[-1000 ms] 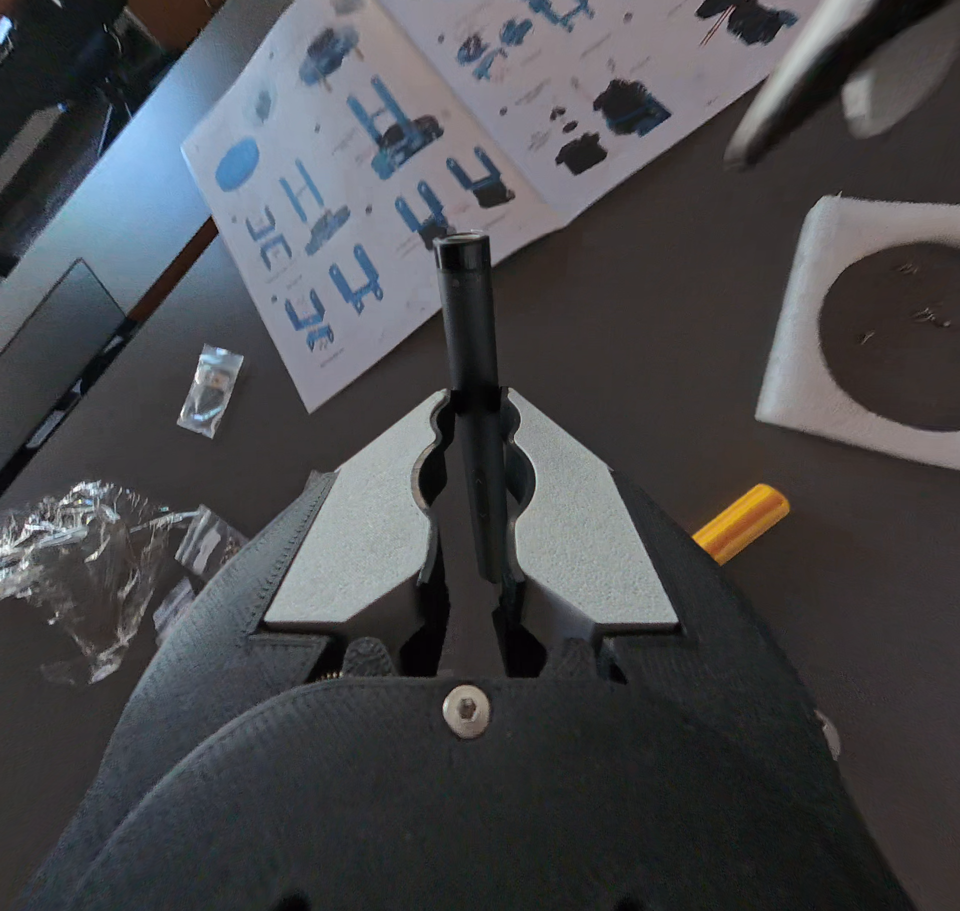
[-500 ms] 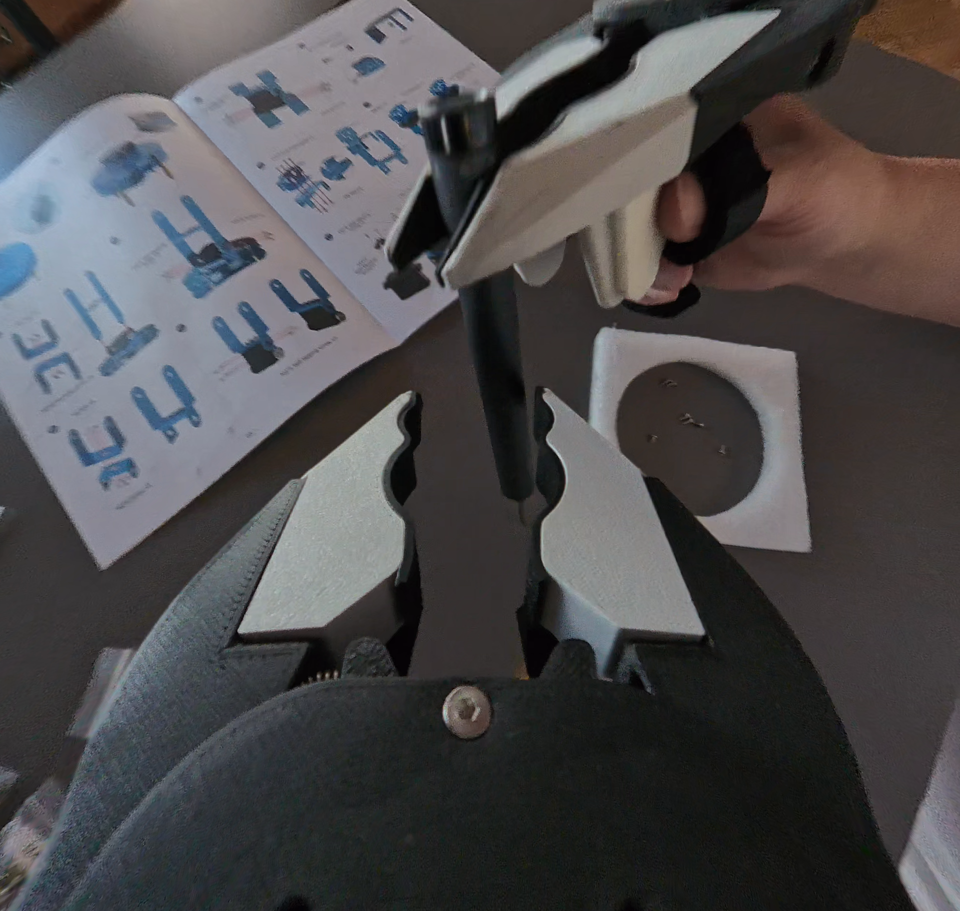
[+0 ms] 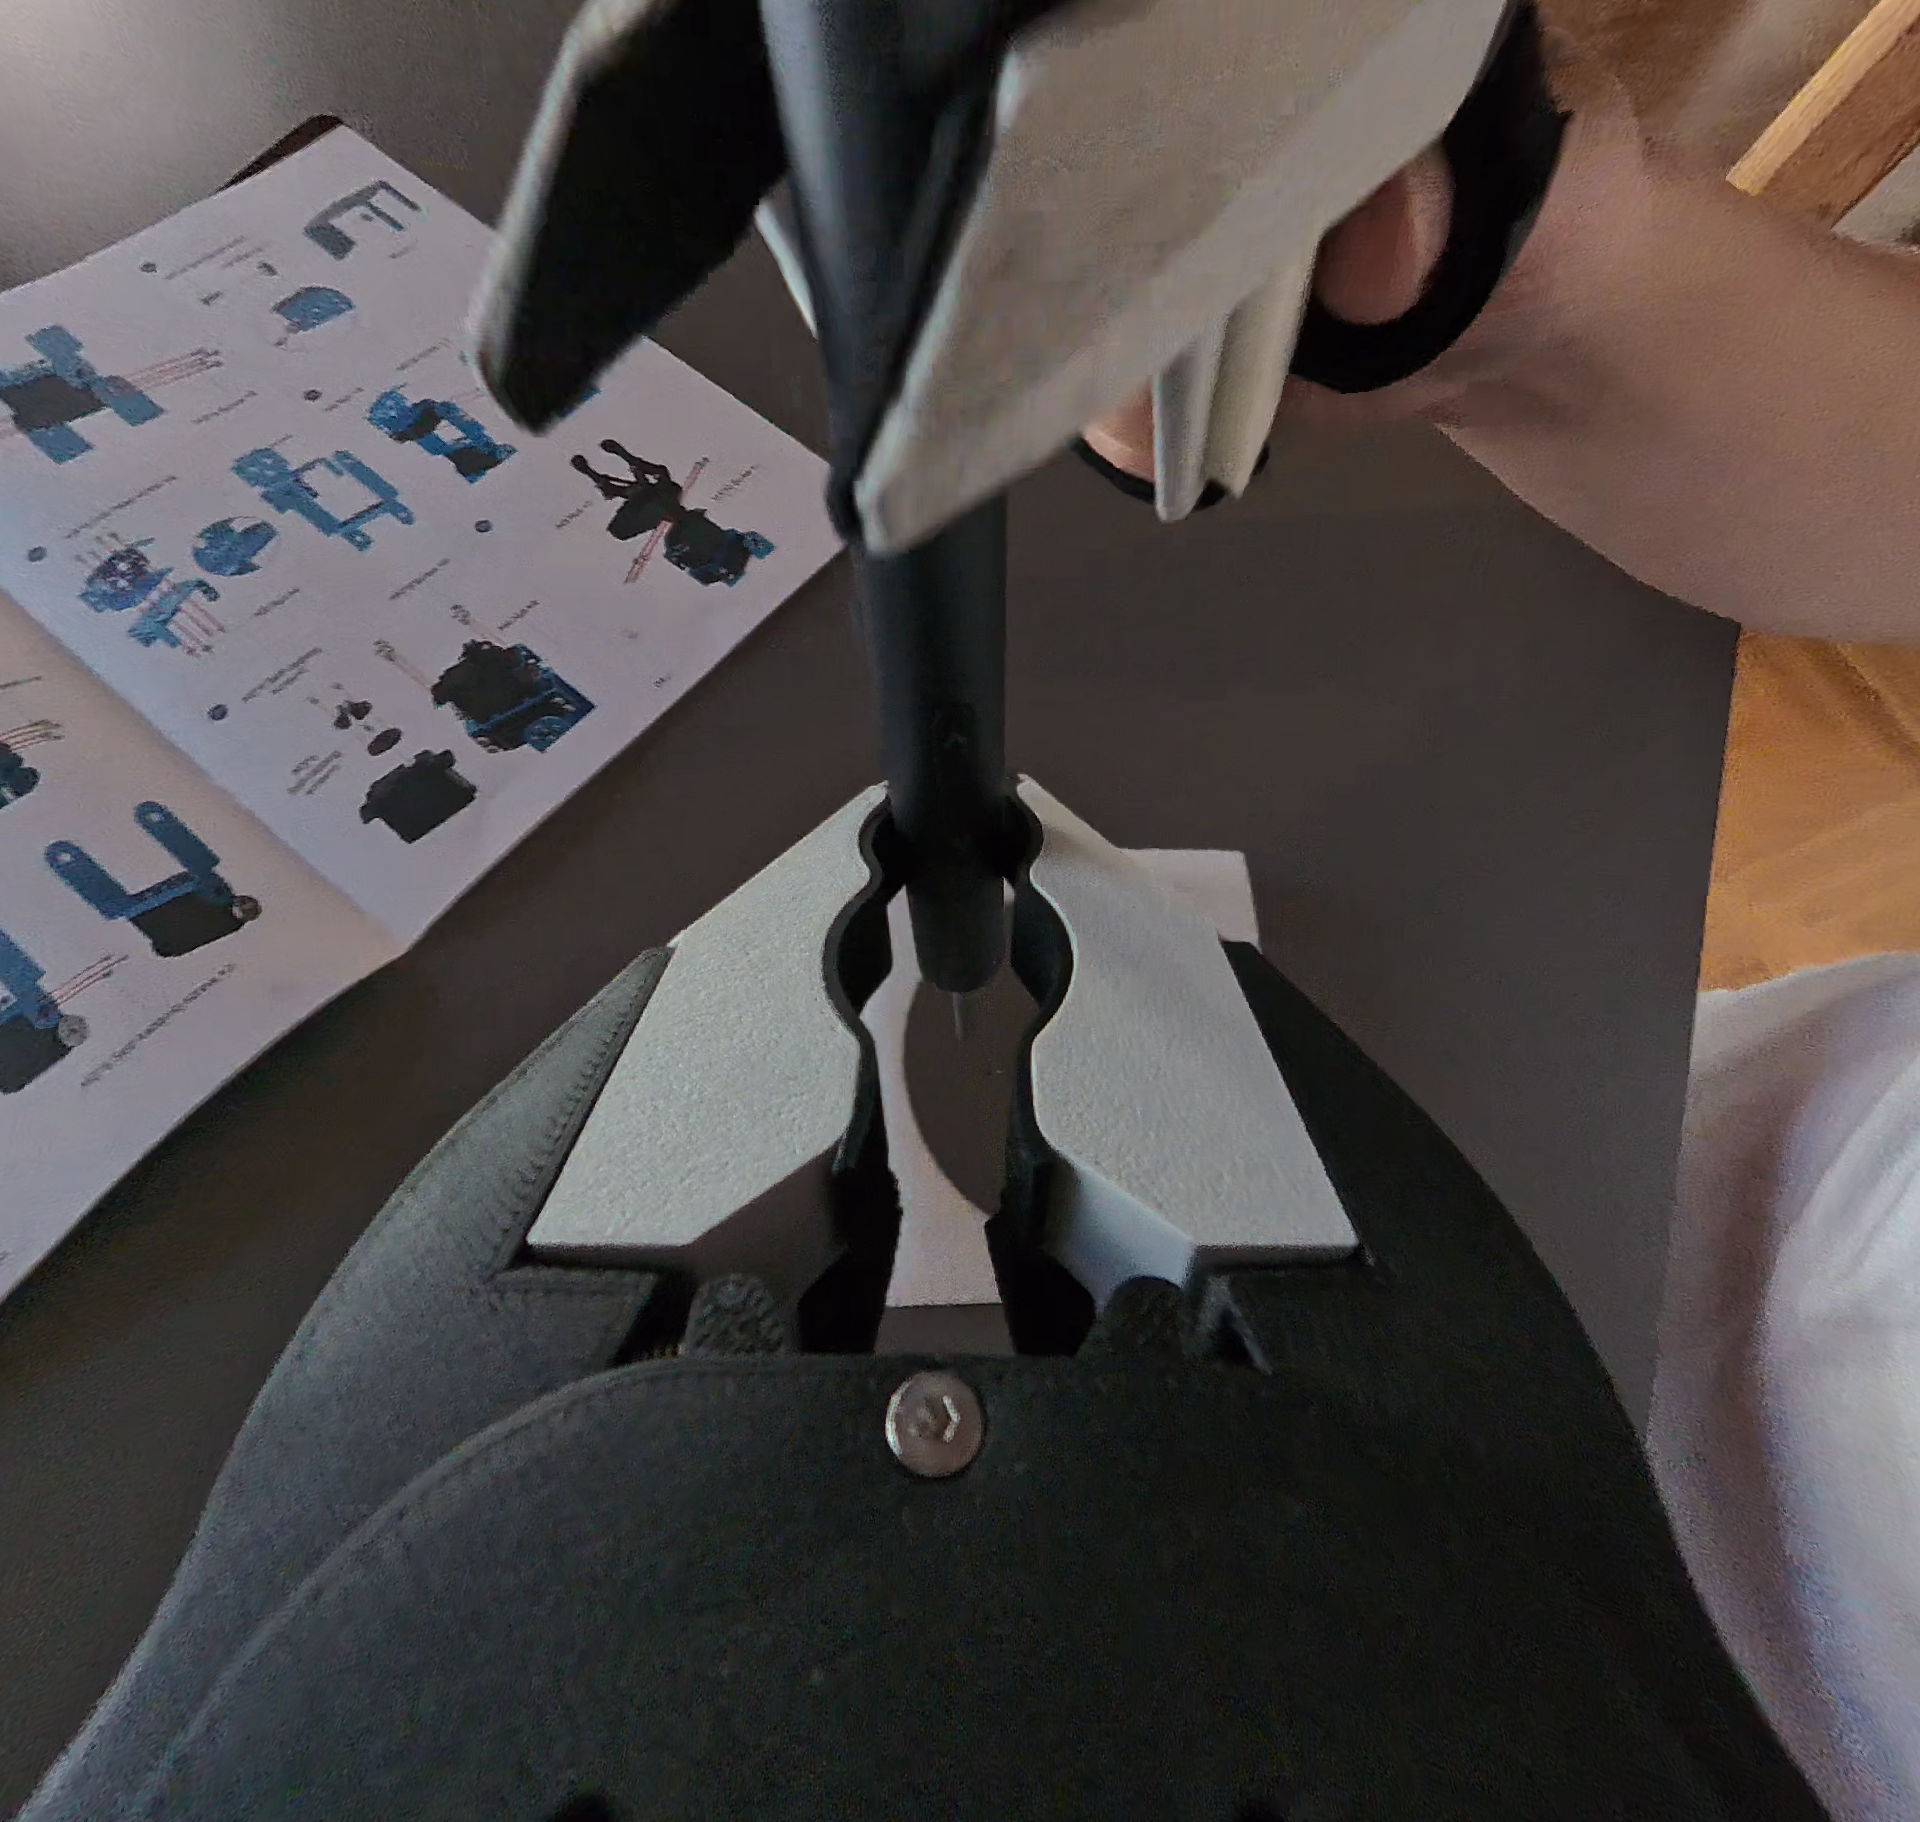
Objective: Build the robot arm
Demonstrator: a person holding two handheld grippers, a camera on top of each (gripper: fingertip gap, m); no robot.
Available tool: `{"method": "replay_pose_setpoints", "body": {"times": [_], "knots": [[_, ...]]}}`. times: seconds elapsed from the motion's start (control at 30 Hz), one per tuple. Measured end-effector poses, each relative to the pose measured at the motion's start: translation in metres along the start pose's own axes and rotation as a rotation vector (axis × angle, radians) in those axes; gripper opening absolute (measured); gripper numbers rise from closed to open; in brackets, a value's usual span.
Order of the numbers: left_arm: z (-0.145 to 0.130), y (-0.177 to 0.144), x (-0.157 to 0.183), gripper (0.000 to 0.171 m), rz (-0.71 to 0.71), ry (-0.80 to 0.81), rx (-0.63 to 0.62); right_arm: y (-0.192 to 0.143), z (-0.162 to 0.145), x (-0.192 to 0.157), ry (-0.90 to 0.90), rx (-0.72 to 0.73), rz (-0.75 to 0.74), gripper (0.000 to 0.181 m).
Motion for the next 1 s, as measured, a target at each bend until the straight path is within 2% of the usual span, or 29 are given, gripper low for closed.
{"method": "replay_pose_setpoints", "body": {"times": [0.03, 0.2, 0.27, 0.47, 0.57, 0.63, 0.77, 1.0], "knots": [[-0.002, 0.001, 0.005, 0.017, 0.002, 0.009, -0.015, -0.005, -0.009, -0.007, -0.009, -0.031, 0.029, 0.018], [-0.025, 0.016, 0.030, 0.017, -0.059, 0.009, -0.107, -0.017, -0.042, -0.022, 0.007, -0.108, 0.084, 0.017], [-0.027, 0.020, 0.034, 0.016, -0.066, 0.001, -0.100, -0.018, -0.058, -0.022, 0.020, -0.159, 0.087, 0.014], [-0.027, 0.023, 0.033, 0.018, -0.066, 0.008, -0.087, -0.026, -0.058, -0.017, 0.055, -0.074, 0.056, 0.012], [-0.027, 0.012, 0.022, 0.040, -0.019, -0.019, -0.062, -0.026, -0.063, -0.009, 0.060, -0.065, 0.021, 0.012], [-0.035, -0.003, 0.015, 0.046, 0.018, -0.060, -0.077, -0.025, -0.062, -0.004, 0.098, -0.033, 0.022, 0.012], [-0.042, -0.037, 0.019, 0.038, 0.066, -0.142, 0.041, -0.017, -0.054, -0.006, 0.128, -0.009, 0.055, 0.011], [-0.073, -0.064, 0.038, 0.033, 0.084, -0.245, 0.089, 0.000, -0.051, -0.013, 0.075, -0.022, 0.092, 0.011]]}}
Point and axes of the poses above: each gripper's, where its closed fingertips meet, y out along the fingers, z out of its top, x = y × z across the jaws, the point moved 1 cm from there along -y, back along the fingers, and after that the axes turned 3 degrees about x, right-handed, at the moved point
